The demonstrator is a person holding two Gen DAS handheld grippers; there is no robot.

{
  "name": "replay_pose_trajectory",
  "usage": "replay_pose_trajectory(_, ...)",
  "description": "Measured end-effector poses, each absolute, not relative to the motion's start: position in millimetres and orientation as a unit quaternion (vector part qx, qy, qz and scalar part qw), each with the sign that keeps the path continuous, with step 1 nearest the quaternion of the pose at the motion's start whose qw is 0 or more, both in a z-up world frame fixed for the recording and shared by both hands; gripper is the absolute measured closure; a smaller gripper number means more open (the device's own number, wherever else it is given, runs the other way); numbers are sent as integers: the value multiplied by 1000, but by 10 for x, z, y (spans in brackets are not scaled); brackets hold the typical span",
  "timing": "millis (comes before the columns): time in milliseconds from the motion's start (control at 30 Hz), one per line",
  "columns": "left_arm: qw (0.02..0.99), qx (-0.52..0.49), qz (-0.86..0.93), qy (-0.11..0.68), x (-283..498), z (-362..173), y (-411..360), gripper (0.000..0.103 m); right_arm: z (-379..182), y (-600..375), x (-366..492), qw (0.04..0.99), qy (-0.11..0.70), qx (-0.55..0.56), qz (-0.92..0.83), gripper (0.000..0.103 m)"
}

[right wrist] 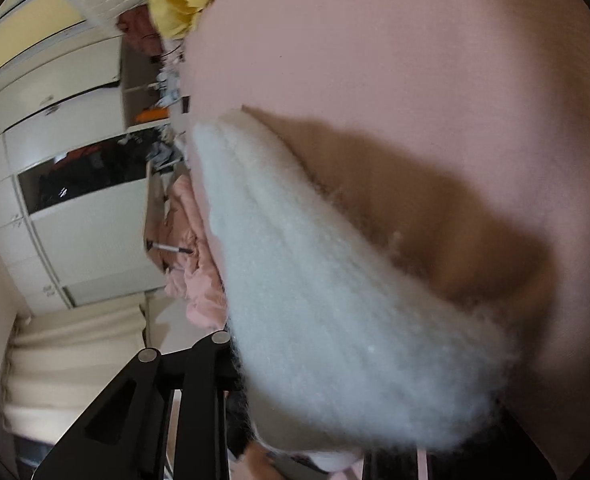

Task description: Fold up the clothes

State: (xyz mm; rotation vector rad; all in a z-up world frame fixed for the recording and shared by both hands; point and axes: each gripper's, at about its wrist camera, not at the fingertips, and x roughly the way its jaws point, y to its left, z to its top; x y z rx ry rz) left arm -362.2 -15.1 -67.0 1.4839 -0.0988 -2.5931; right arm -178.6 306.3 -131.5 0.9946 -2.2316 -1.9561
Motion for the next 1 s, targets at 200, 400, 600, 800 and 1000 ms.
replay_pose_trajectory(200,85,470,-878,-43,-3317,-579,-81,6,-999,3023,-1820,14,-651,333,-682,76)
replay_pose_trajectory(400,102,408,-905,-68,-3059,-437,19,10,-860,2980,-1803,8,-636,338,-693,76)
replay_pose_trajectory(600,63,374,-925,-33,-2717,-370,-216,15,-854,2954,-1791,6,-635,344,-692,76)
replay_pose_trajectory(800,61,404,-912,-14,-2497,-614,-676,1,-827,2959,-1785,9,-628,347,-696,76)
replay_pose_trajectory(1000,75,399,-913,-45,-2311,-594,-814,0,-744,2931,-1783,-2,-610,354,-709,76)
